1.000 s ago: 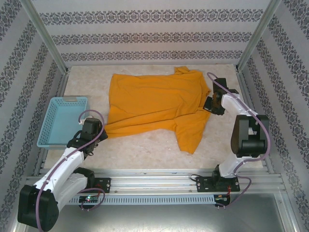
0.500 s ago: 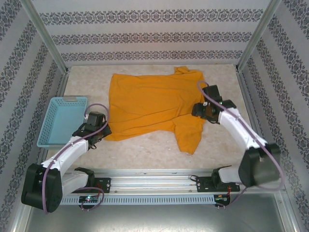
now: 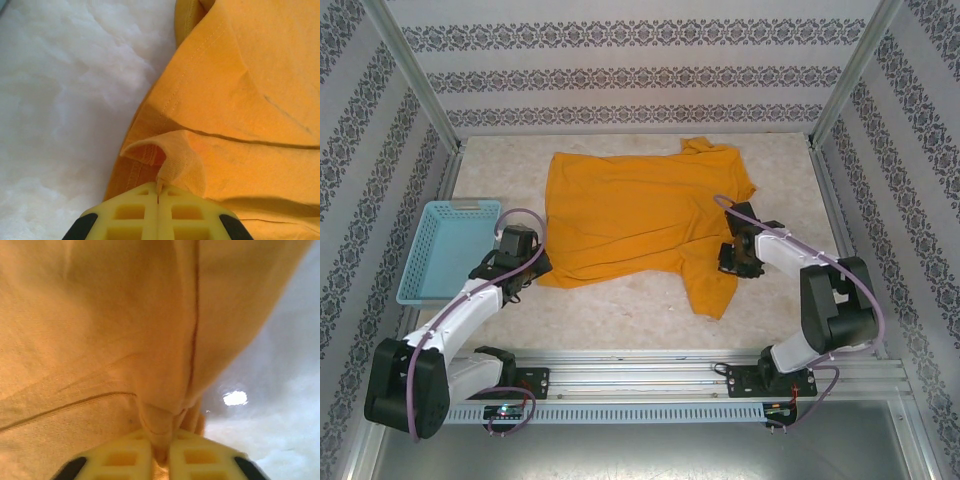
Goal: Fold the inside-out t-shirt
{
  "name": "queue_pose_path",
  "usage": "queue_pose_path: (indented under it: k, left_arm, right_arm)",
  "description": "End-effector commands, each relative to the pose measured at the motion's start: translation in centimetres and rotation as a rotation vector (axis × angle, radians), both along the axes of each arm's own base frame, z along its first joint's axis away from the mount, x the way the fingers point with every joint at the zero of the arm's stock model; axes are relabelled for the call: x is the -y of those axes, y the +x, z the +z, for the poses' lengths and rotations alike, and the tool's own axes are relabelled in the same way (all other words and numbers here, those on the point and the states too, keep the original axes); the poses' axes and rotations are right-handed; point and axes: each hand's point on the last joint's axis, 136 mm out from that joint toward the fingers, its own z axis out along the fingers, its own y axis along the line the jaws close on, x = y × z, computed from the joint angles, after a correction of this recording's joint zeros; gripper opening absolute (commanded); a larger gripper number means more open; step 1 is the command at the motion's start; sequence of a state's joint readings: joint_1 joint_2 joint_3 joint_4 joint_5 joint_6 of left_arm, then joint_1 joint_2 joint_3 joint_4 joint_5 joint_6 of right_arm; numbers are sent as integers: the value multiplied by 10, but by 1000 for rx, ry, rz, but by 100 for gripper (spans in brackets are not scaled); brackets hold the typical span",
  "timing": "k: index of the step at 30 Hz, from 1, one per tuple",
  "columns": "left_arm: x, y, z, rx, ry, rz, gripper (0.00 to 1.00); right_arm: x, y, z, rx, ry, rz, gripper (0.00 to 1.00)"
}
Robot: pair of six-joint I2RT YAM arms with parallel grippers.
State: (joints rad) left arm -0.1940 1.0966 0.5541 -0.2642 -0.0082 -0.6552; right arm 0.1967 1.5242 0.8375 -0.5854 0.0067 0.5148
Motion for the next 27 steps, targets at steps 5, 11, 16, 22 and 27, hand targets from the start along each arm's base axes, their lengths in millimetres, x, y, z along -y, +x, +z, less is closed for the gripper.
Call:
queue_pose_path:
  k: [5, 11, 16, 22, 27]
  left_arm:
    - [-11, 9, 12, 20, -6, 30, 0]
    - [-28, 19, 32, 67, -32, 93, 0]
    - [-29, 45, 35, 44, -55, 99, 0]
    - [-52, 81, 23, -17, 9, 168, 0]
    - [-55, 108, 15, -57, 40, 159, 0]
  right_arm:
    - [44, 22, 87, 349, 144, -178, 0]
    - [41, 51, 114, 350, 293, -170, 0]
    - [38, 95, 94, 281, 306, -171, 0]
    - [67, 137, 60, 191, 149, -200, 2]
    - [85, 163, 60, 218, 53, -184, 12]
